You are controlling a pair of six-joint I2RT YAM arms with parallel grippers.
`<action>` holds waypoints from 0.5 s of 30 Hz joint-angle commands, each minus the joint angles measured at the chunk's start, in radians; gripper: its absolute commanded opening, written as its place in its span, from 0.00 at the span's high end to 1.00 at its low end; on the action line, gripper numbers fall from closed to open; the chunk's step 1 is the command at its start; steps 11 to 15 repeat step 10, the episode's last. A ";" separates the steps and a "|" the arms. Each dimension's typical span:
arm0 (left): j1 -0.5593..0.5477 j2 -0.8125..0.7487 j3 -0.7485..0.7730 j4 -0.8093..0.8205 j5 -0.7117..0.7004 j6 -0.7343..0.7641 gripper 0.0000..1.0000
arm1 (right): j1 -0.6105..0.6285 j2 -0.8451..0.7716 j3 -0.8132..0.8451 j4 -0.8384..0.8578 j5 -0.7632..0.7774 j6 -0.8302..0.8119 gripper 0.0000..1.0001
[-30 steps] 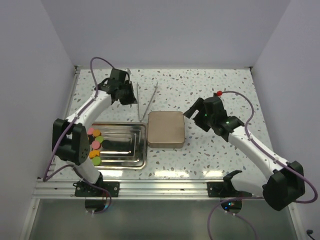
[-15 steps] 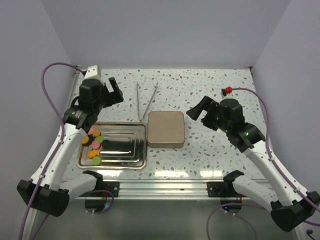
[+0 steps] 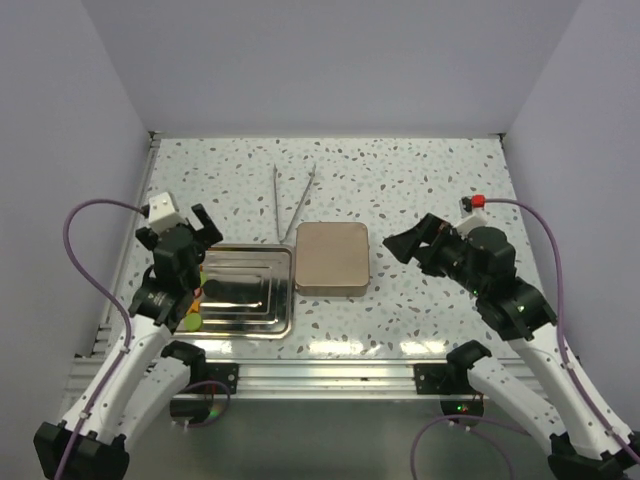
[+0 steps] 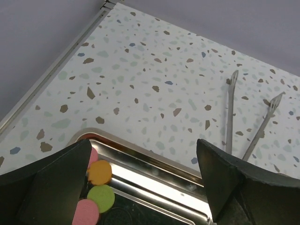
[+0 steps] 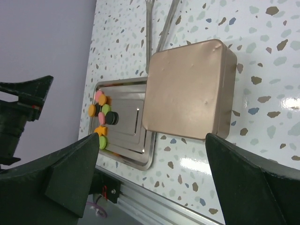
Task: Pack the cookies
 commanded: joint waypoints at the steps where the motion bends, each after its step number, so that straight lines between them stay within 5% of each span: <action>1: 0.006 -0.068 -0.150 0.253 -0.115 0.072 0.00 | -0.003 -0.016 -0.037 0.055 -0.037 -0.004 0.01; 15: 0.006 -0.063 -0.350 0.430 -0.239 0.279 0.00 | -0.001 0.007 -0.081 0.107 0.015 -0.036 0.01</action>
